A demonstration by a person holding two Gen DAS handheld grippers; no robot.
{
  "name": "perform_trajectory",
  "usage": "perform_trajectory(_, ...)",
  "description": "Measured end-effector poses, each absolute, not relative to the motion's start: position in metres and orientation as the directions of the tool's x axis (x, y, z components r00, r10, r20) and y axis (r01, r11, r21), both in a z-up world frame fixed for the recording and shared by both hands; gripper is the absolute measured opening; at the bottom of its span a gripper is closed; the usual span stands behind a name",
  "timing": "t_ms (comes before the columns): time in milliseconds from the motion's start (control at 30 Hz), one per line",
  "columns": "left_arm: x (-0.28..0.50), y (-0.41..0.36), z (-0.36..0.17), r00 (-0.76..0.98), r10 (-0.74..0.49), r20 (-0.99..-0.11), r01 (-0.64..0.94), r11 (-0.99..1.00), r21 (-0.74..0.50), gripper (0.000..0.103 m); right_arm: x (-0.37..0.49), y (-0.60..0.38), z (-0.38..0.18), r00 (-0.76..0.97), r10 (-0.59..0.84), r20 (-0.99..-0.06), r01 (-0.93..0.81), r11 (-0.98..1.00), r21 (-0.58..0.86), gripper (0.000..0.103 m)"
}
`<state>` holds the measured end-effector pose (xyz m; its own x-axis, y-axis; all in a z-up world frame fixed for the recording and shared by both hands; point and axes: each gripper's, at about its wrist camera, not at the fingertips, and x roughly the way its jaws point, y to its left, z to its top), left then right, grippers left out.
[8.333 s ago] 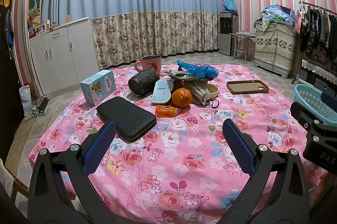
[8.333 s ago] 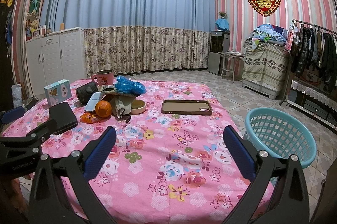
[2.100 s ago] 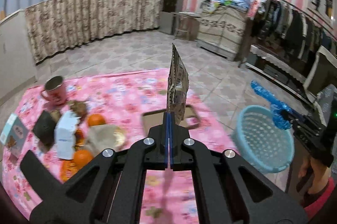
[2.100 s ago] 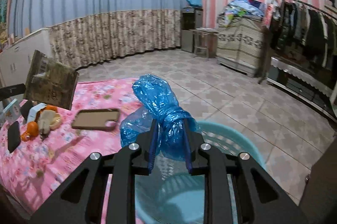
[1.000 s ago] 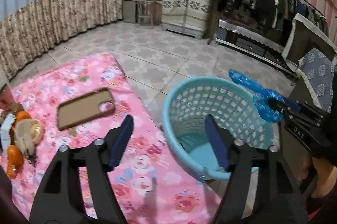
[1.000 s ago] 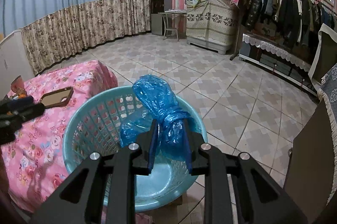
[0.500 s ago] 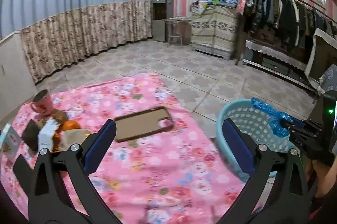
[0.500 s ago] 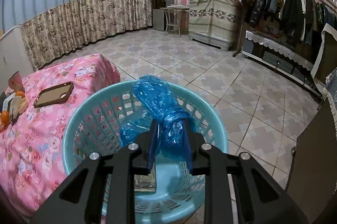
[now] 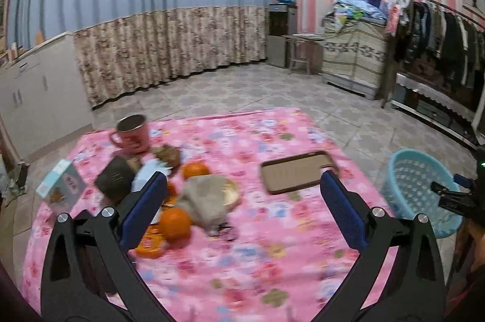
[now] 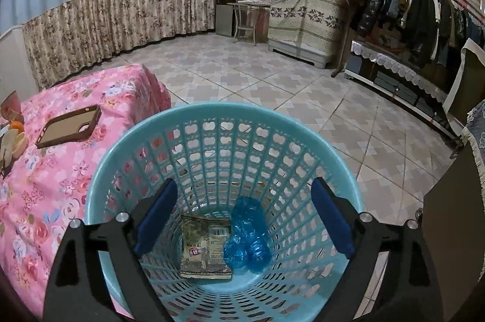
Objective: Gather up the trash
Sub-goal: 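Return both grippers to the bed and grasp the white receipt with left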
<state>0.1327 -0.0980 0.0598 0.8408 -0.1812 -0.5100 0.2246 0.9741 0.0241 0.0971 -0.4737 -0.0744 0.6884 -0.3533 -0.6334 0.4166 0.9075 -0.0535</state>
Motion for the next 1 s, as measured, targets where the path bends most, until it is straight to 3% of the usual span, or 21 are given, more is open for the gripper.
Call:
perform_trajectory(67, 0.134, -0.084, 0.056, 0.847, -0.153, -0.509, 0.198, 0.979, 0.036, 0.098, 0.098, -0.467, -0.071, 0.697, -0.361, -0.620, 0.421, 0.906, -0.054, 0.095)
perform_trajectory(533, 0.153, 0.005, 0.042, 0.846, -0.037, -0.531, 0.067, 0.997, 0.037, 0.098, 0.137, -0.375, -0.027, 0.805, -0.274, -0.527, 0.289, 0.956, -0.055, 0.096)
perform_trajectory(1000, 0.182, 0.062, 0.009, 0.809, 0.014, -0.587, -0.018, 1.000, -0.002, 0.098, 0.178, -0.285, -0.044, 0.819, -0.169, -0.547, 0.140, 0.986, -0.096, 0.096)
